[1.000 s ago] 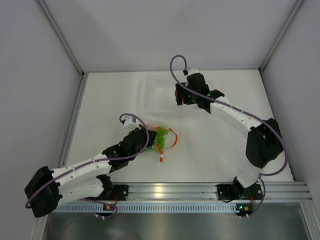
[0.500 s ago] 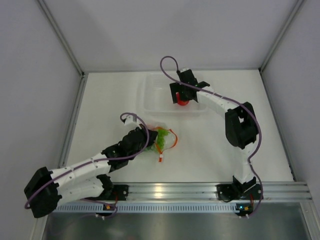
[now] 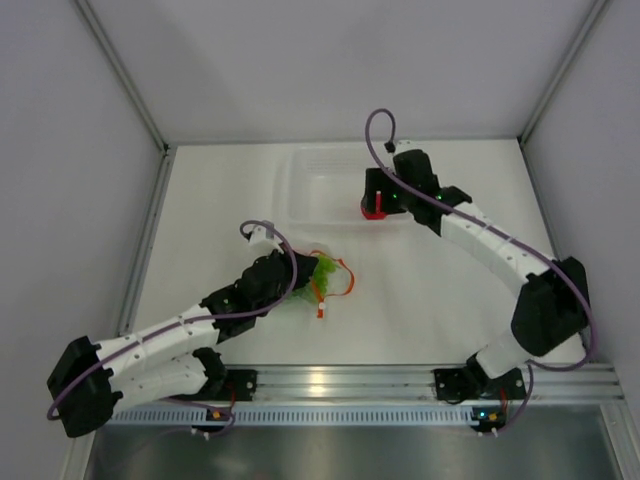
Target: Open the zip-top bag and remove the fake food
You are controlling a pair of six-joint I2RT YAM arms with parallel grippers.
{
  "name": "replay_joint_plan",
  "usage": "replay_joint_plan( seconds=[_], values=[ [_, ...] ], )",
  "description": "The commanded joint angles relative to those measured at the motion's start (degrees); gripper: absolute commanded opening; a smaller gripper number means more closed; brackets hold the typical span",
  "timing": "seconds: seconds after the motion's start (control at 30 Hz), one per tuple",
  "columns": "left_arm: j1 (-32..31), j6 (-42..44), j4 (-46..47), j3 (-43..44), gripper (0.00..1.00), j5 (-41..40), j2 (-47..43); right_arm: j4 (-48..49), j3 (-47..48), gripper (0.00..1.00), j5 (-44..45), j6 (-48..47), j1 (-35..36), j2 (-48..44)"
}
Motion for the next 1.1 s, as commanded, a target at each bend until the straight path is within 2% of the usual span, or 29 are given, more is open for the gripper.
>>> replay_joint_plan(
  seconds=[0.0,0.07,0.2,0.37,0.43,0.57,0.7,1.0,1.07],
  values=[
    [-0.24,0.11,2.21,2.65,0.00,-0.29,-0.57,5.93,-8.10,0.73,-6.01,6.75,1.04,-9.60],
    [-0.24,0.03,2.21,3.00,0.00,-0.38,-0.57,7.69,-12.07,0.71,-7.60,9.56,2.18,-13.05],
    [-0.24,-0.77,2.21,3.53,0.00,-0.11,-0.49,18.05,-24.82,0.65,-14.37,16.50,5.26,-21.91],
    [-0.24,-1.03,2.21,3.97,0.00,-0.55,-0.05,27.98,-32.82,0.60,-12.62,25.64,12.80,-26.24],
    [-0.24,-1.12,2.30,4.15,0.00,-0.47,0.22,31.40,-34.93,0.60,-8.61,29.32,15.27,-26.16],
    [-0.24,-1.21,2.22,4.50,0.00,0.68,0.48,35.29,-37.22,0.62,0.63,34.17,22.12,-23.01],
    [-0.24,-2.26,2.22,3.97,0.00,1.03,-0.04,39.59,-39.33,0.62,8.98,40.23,25.12,-17.91],
    [-0.24,-4.46,2.39,2.57,0.00,1.38,-1.28,43.90,-37.14,0.59,15.58,45.96,27.68,-6.22],
    [-0.24,-4.55,2.57,2.39,0.00,2.26,-1.02,44.43,-36.18,0.62,16.99,46.31,27.68,-3.68]
  ],
)
